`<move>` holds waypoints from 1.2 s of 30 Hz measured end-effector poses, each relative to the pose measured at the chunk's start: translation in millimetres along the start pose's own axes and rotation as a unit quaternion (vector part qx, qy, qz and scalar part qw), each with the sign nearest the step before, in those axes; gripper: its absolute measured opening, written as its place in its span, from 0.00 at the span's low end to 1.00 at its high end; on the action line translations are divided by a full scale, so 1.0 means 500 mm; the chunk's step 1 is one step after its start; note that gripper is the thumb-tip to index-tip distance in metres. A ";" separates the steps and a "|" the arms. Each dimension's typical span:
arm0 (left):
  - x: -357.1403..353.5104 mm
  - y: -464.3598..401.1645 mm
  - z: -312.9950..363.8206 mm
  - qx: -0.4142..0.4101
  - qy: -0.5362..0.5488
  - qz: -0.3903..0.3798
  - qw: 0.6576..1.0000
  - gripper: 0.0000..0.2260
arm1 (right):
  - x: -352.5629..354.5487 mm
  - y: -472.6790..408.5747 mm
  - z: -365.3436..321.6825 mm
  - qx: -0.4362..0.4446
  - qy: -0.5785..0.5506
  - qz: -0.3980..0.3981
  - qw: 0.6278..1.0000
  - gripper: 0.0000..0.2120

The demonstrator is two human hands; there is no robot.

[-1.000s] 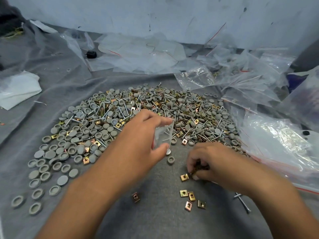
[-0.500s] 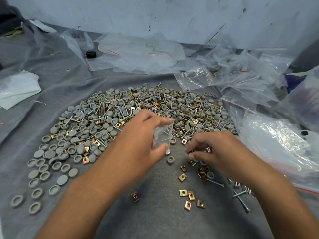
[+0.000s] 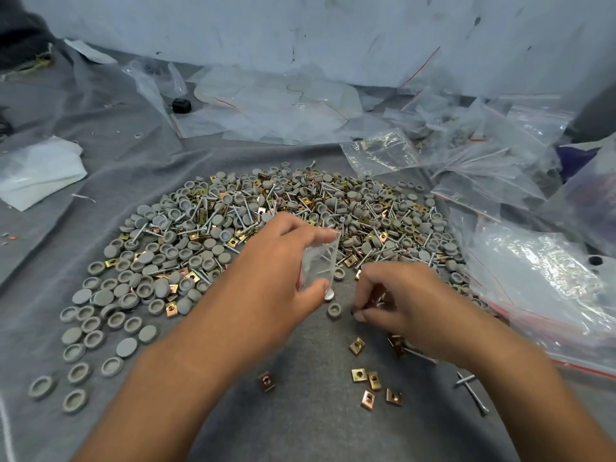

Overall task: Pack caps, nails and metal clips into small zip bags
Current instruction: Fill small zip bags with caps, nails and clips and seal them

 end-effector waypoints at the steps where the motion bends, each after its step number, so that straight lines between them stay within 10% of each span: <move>1: 0.000 0.000 0.000 0.000 -0.001 0.001 1.000 0.24 | 0.015 0.000 -0.013 0.021 -0.046 0.041 0.998 0.10; 6: -0.001 -0.003 0.002 -0.007 0.001 0.003 1.000 0.25 | 0.075 0.023 -0.106 0.179 -0.252 0.200 0.930 0.06; 9: -0.004 -0.005 0.005 -0.012 -0.001 -0.001 1.000 0.23 | 0.064 0.024 -0.138 0.206 -0.166 0.222 0.938 0.07; 26: 0.057 0.001 -0.036 0.044 0.035 0.046 0.997 0.24 | 0.105 0.012 -0.072 0.110 -0.209 0.304 0.923 0.04; 36: 0.105 0.008 -0.059 0.073 0.070 0.131 0.986 0.22 | 0.004 -0.070 0.002 -0.056 0.047 0.174 0.982 0.10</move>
Point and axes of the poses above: each hand's wrist, its own y-axis away from the middle knuckle, its own x-axis out of the back of the hand, z = x × y, the point moved 8 cm from there along -y, towards the middle knuckle, and after that the axes turned 13 degrees about -y, right-handed, at the moved point
